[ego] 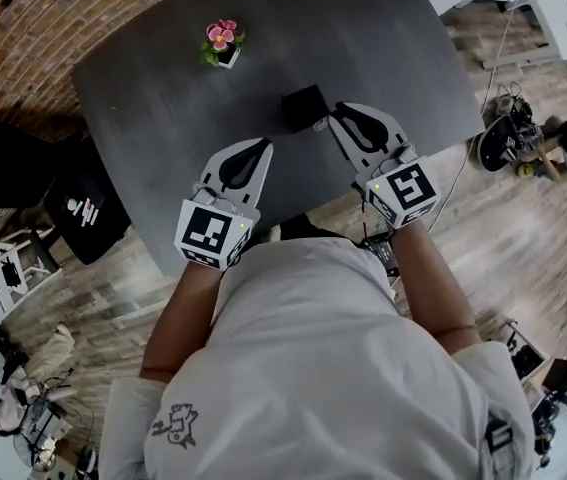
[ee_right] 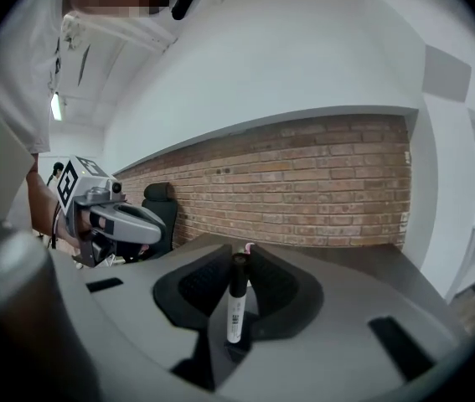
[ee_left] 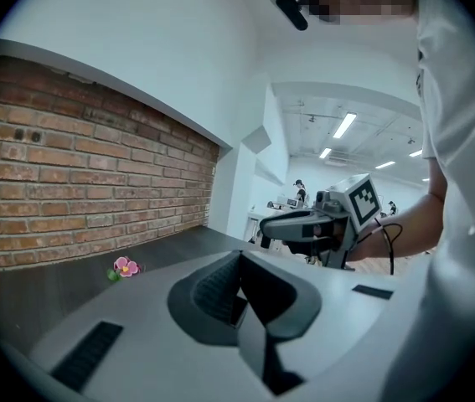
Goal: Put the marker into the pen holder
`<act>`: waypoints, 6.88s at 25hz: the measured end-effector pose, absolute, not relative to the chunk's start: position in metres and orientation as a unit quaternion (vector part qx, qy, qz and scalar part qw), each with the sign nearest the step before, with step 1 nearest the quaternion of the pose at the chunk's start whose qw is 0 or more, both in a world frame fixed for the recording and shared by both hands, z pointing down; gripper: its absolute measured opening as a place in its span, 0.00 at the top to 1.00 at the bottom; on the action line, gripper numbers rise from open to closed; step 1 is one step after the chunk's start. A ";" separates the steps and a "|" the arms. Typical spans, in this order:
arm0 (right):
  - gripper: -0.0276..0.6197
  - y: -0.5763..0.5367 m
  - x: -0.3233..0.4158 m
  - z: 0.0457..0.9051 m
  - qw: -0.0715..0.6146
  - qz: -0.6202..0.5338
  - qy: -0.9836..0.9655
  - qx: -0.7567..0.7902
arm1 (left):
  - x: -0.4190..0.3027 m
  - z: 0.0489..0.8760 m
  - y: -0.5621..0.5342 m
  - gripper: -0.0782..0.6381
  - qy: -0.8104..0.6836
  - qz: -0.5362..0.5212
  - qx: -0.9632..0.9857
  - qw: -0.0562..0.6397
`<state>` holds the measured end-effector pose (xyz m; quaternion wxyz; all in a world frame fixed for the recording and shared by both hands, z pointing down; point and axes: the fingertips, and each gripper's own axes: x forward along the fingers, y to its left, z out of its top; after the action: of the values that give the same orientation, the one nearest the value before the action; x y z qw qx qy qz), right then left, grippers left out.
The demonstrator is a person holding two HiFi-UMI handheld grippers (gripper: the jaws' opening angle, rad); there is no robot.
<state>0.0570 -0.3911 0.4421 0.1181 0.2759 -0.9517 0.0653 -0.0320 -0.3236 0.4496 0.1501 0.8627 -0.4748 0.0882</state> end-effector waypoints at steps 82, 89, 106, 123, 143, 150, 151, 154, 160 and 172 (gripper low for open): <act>0.93 -0.249 0.022 0.427 0.106 0.031 -0.926 0.361 | -0.077 0.419 -0.203 0.88 -0.413 0.073 0.903 0.094; 0.95 -0.199 0.016 0.404 0.092 0.014 -0.920 0.380 | -0.085 0.406 -0.165 0.88 -0.393 0.066 0.914 0.077; 0.95 -0.128 0.025 0.364 0.082 -0.027 -0.926 0.367 | -0.068 0.378 -0.112 0.88 -0.372 0.047 0.925 0.063; 0.95 -0.120 0.129 0.363 0.068 -0.024 -0.939 0.336 | 0.026 0.368 -0.100 0.88 -0.419 0.042 0.905 0.060; 0.95 -0.061 0.117 0.357 0.055 -0.020 -0.937 0.343 | 0.025 0.362 -0.040 0.88 -0.395 0.041 0.916 0.055; 0.95 -0.026 0.077 0.349 0.049 -0.029 -0.936 0.347 | -0.015 0.354 -0.010 0.88 -0.384 0.034 0.921 0.052; 0.95 -0.020 0.072 0.349 0.051 -0.028 -0.936 0.348 | -0.020 0.354 -0.006 0.88 -0.383 0.034 0.922 0.052; 0.95 -0.004 0.052 0.344 0.042 -0.025 -0.936 0.348 | -0.037 0.353 0.007 0.88 -0.380 0.034 0.923 0.051; 0.95 0.034 0.021 0.337 0.032 -0.016 -0.935 0.353 | -0.064 0.351 0.036 0.88 -0.370 0.033 0.927 0.047; 0.95 0.090 -0.015 0.337 0.026 -0.016 -0.923 0.384 | -0.108 0.351 0.084 0.88 -0.353 0.030 0.934 0.038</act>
<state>-0.0151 0.0904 0.3370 0.0259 0.3843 -0.9227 -0.0160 -0.1079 0.0843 0.3512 0.0383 0.9343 -0.3531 0.0299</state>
